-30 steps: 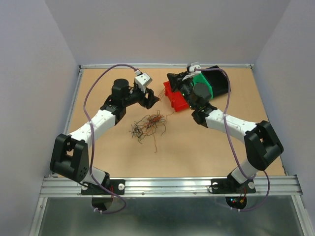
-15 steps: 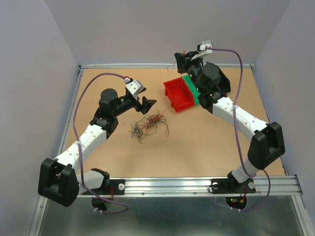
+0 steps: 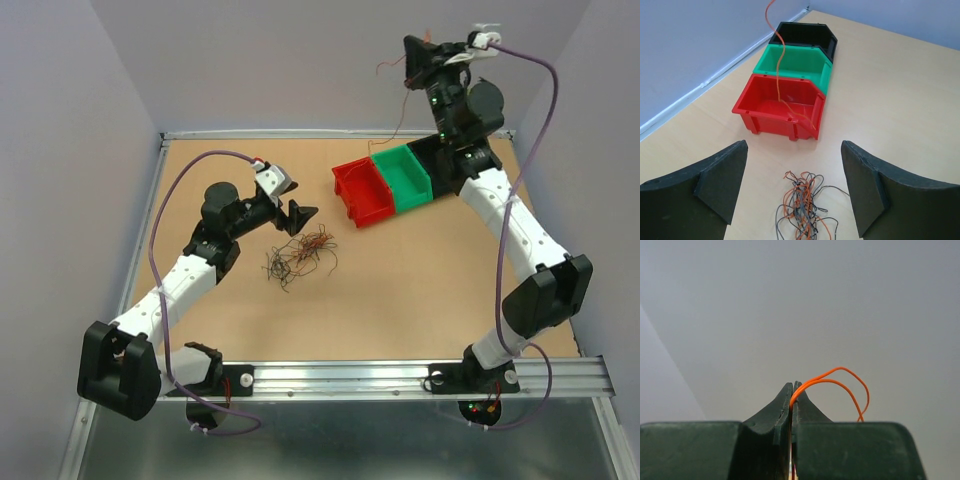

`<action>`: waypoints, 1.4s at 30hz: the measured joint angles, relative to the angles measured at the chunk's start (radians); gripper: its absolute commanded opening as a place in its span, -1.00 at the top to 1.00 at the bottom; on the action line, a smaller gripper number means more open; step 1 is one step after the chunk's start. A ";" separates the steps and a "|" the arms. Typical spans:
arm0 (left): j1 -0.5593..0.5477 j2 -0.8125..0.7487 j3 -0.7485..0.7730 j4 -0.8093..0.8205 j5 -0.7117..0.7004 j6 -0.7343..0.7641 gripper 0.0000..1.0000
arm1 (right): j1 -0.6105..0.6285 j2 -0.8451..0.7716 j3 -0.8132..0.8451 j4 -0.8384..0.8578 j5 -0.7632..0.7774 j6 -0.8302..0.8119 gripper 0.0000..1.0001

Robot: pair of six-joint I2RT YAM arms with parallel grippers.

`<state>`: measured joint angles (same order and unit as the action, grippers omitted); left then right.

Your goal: Untangle the cables

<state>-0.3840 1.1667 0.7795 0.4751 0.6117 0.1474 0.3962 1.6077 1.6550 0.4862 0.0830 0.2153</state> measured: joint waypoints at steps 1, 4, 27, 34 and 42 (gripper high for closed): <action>0.000 0.000 0.000 0.000 0.005 0.000 -0.73 | -0.051 0.011 0.021 0.000 -0.014 0.030 0.99; 0.000 0.000 0.000 0.000 0.014 0.000 -0.73 | -0.143 0.048 0.071 -0.003 -0.027 0.079 0.99; 0.000 0.037 0.000 -0.009 0.108 0.002 -0.70 | -0.312 0.313 0.094 0.156 -0.208 0.261 0.99; 0.000 0.031 0.000 -0.011 0.118 0.010 -0.69 | -0.315 0.321 0.064 0.171 -0.193 0.241 0.99; 0.000 0.025 0.000 -0.012 0.111 0.021 -0.68 | -0.369 0.321 0.063 0.182 -0.197 0.259 0.99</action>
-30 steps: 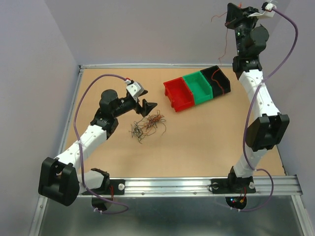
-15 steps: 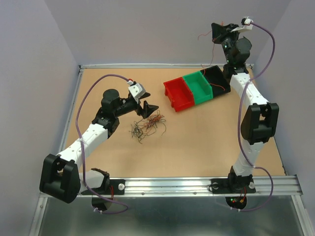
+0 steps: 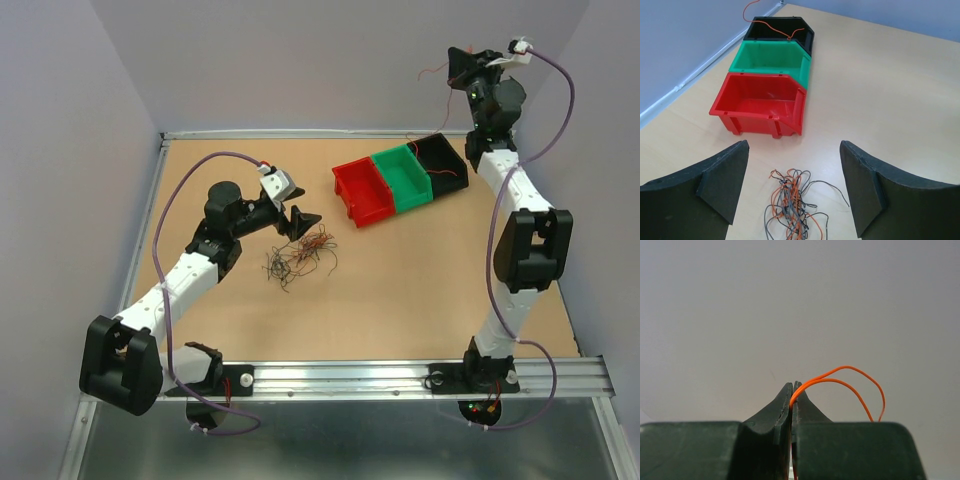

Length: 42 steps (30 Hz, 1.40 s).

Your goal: Untangle the cables

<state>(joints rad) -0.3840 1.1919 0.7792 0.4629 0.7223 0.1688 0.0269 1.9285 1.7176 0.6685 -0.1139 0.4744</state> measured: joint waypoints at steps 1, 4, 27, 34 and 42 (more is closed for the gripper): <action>0.000 0.000 0.000 -0.001 -0.002 0.003 -0.68 | -0.019 0.003 0.000 0.005 -0.014 0.018 0.99; 0.000 0.000 0.000 -0.005 -0.005 0.007 -0.68 | -0.070 0.019 0.002 0.024 -0.034 0.046 0.99; 0.000 0.013 0.000 -0.019 -0.015 0.008 -0.66 | -0.101 0.145 -0.057 0.159 -0.085 -0.151 0.99; -0.001 0.017 0.001 -0.019 0.003 0.000 -0.65 | -0.101 0.123 -0.271 0.186 -0.180 -0.376 0.99; -0.013 0.019 0.001 -0.018 0.007 0.002 -0.65 | -0.098 0.065 -0.430 0.147 -0.250 -0.544 0.99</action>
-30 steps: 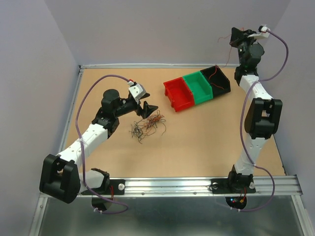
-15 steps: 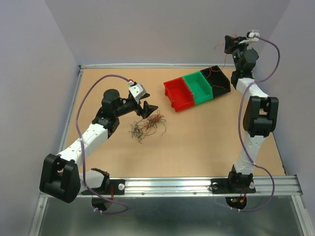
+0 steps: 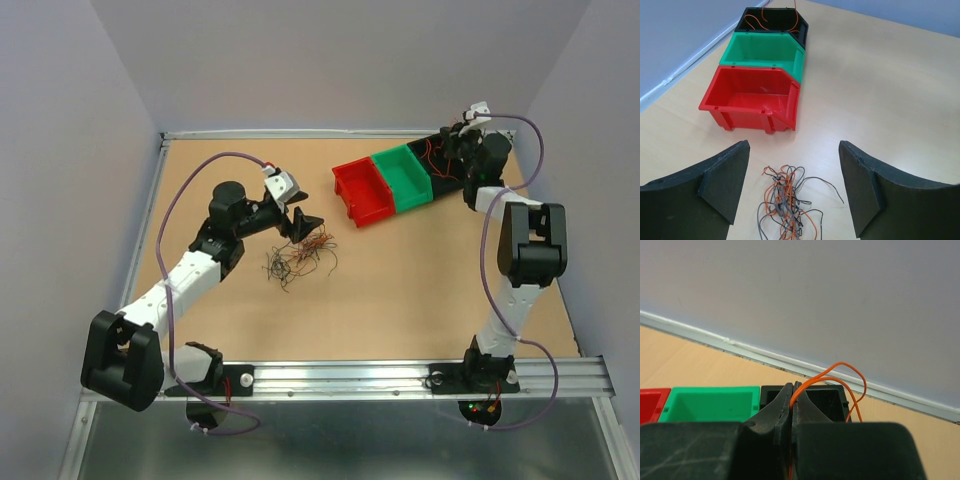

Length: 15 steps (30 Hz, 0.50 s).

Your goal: Untangle the cables

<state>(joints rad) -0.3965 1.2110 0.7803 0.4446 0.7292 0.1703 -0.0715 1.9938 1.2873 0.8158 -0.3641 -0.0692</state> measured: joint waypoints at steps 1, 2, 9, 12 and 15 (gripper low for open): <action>-0.002 0.005 0.000 0.000 -0.001 0.000 -0.65 | 0.000 -0.015 -0.017 -0.013 -0.003 -0.012 0.99; -0.003 0.010 0.000 0.000 -0.003 0.000 -0.65 | 0.000 -0.032 -0.029 -0.026 -0.008 -0.023 0.99; -0.004 0.056 0.001 -0.023 -0.021 0.001 -0.65 | 0.000 -0.034 -0.033 -0.151 -0.066 -0.043 0.99; -0.004 0.056 0.002 -0.027 -0.026 0.001 -0.65 | 0.000 0.008 -0.010 -0.233 -0.106 -0.043 0.99; -0.008 0.056 0.003 -0.032 -0.026 0.003 -0.65 | 0.000 0.063 0.025 -0.310 -0.139 -0.045 0.99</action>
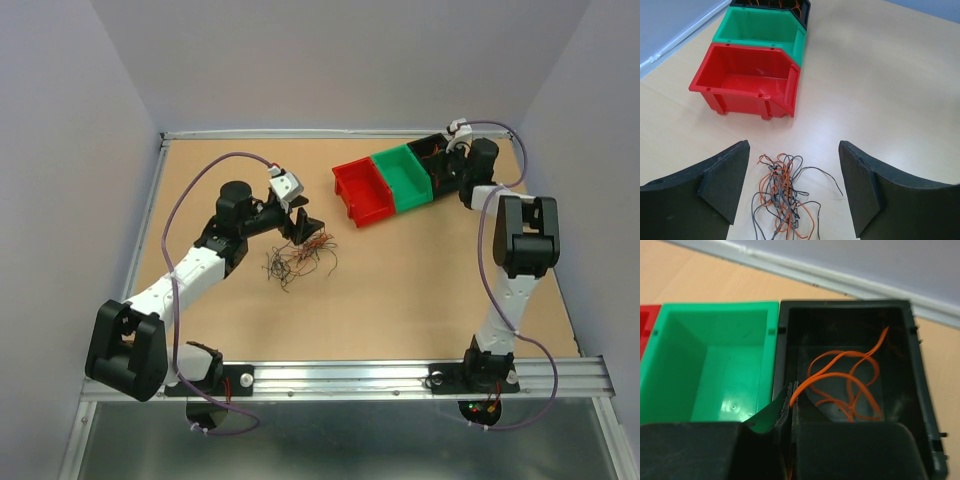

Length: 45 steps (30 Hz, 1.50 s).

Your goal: Untangle the cables

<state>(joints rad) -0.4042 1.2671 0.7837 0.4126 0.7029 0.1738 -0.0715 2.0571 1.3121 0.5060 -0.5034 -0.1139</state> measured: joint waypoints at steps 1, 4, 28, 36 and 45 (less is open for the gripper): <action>0.000 0.000 0.000 0.000 0.000 0.000 -0.65 | 0.000 0.016 0.011 -0.019 -0.009 0.000 0.99; -0.001 0.000 0.002 -0.007 0.003 0.002 -0.65 | 0.000 0.064 0.056 -0.095 -0.013 0.006 0.99; -0.020 0.072 0.063 -0.083 -0.062 0.028 -0.65 | 0.098 0.303 0.480 -0.563 0.456 0.148 0.95; -0.020 0.072 0.062 -0.082 -0.092 0.035 -0.67 | 0.238 0.137 0.246 -0.590 0.655 0.284 0.73; -0.020 0.073 0.058 -0.064 -0.105 0.089 -0.72 | 0.223 0.014 0.097 -0.610 0.661 0.363 0.06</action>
<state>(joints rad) -0.4244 1.3399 0.8413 0.3489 0.5980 0.2630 0.1516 2.0712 1.4090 -0.1036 0.1574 0.2489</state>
